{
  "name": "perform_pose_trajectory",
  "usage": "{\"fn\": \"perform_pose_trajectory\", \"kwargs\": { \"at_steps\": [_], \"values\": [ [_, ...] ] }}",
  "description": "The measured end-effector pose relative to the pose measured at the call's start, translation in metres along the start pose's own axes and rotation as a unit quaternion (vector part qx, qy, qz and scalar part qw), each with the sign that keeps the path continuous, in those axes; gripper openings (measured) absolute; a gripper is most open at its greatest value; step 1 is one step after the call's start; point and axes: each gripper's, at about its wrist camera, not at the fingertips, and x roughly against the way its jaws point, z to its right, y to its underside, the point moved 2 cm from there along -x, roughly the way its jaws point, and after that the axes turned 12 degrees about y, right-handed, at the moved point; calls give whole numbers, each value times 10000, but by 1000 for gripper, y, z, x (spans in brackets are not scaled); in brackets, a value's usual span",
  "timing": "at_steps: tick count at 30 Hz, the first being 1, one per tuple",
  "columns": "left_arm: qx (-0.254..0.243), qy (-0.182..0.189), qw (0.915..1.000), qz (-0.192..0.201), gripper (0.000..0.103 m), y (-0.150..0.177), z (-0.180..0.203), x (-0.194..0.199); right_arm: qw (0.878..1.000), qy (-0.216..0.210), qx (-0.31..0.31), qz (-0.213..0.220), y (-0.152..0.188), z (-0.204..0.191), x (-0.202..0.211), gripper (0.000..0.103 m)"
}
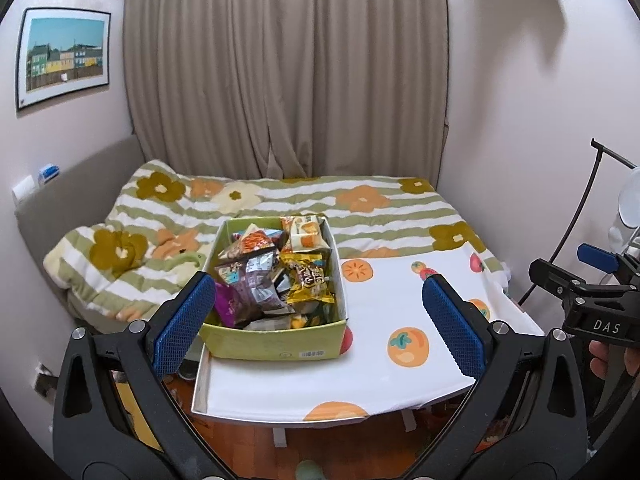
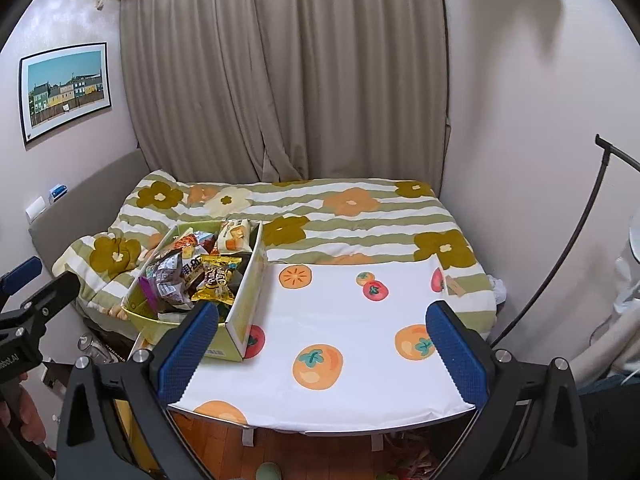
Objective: Organize snacks
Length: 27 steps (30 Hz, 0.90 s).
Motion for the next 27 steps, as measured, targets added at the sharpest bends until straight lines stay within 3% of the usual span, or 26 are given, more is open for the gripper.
{"fn": "perform_pose_trajectory", "kwargs": {
  "at_steps": [27],
  "values": [
    [-37,9,9999,96,103,0,3,3,9999,131,-59,56,2,7,3,103]
  ]
}}
